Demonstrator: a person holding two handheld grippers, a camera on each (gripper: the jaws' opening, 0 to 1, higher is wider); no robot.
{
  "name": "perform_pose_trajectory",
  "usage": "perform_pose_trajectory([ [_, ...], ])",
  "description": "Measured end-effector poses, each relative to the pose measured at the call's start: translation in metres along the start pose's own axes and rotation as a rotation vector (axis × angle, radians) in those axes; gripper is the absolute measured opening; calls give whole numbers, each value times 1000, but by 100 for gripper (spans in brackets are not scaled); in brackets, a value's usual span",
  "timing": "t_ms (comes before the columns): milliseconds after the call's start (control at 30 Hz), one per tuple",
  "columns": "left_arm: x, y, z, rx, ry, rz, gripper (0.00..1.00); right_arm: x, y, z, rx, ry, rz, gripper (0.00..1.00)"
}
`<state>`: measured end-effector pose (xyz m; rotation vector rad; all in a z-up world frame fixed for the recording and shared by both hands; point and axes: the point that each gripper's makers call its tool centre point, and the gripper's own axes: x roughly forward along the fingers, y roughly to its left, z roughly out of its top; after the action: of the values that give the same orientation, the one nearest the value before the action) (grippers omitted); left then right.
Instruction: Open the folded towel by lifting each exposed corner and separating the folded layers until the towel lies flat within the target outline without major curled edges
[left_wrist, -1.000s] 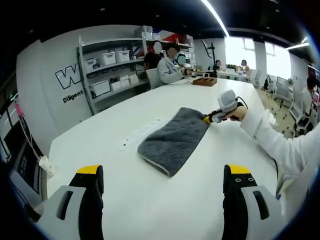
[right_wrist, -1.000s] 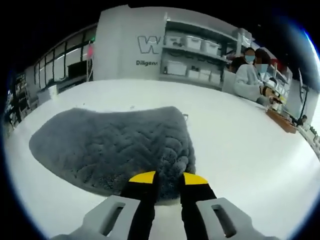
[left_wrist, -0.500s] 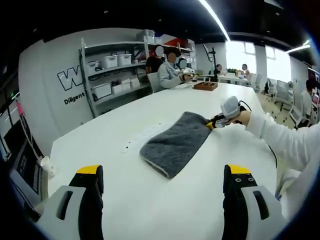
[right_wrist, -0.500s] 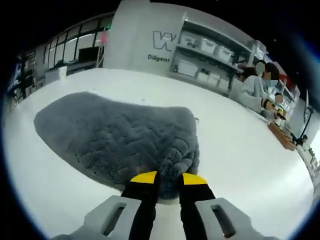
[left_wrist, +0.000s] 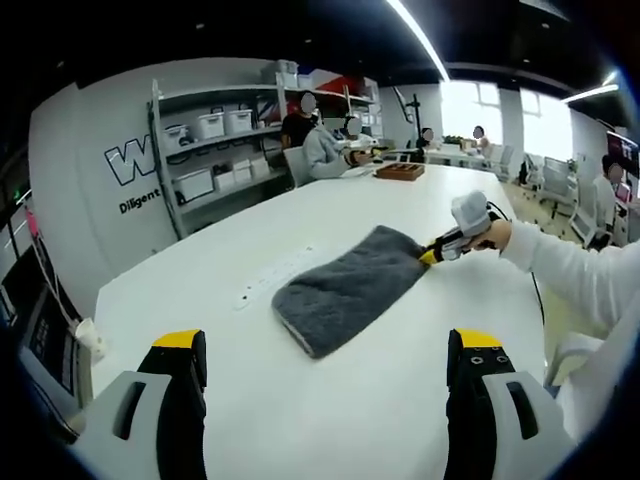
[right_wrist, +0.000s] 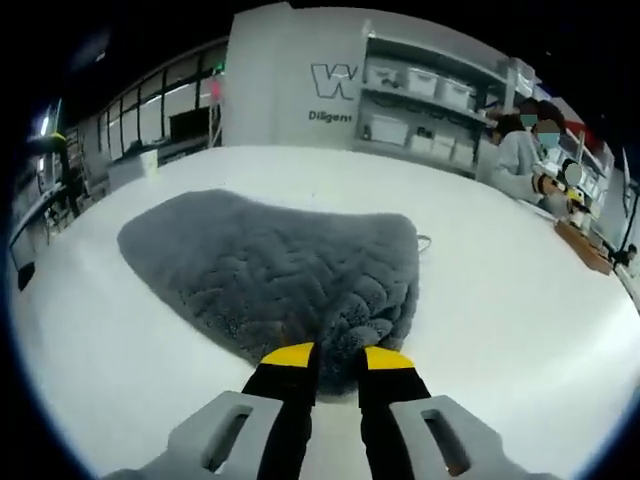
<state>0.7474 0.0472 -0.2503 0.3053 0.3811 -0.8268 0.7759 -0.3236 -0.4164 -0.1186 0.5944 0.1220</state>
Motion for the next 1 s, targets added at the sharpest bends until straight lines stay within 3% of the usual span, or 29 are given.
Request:
perform_pose_trajectory([
  [300, -3, 13, 5, -15, -14, 9, 99, -21, 21, -12, -16, -23, 34, 10],
  [700, -8, 12, 8, -10, -20, 5, 99, -43, 56, -21, -95, -35, 51, 10],
  [1000, -11, 16, 10, -13, -28, 6, 99, -57, 83, -28, -103, -44, 85, 10],
])
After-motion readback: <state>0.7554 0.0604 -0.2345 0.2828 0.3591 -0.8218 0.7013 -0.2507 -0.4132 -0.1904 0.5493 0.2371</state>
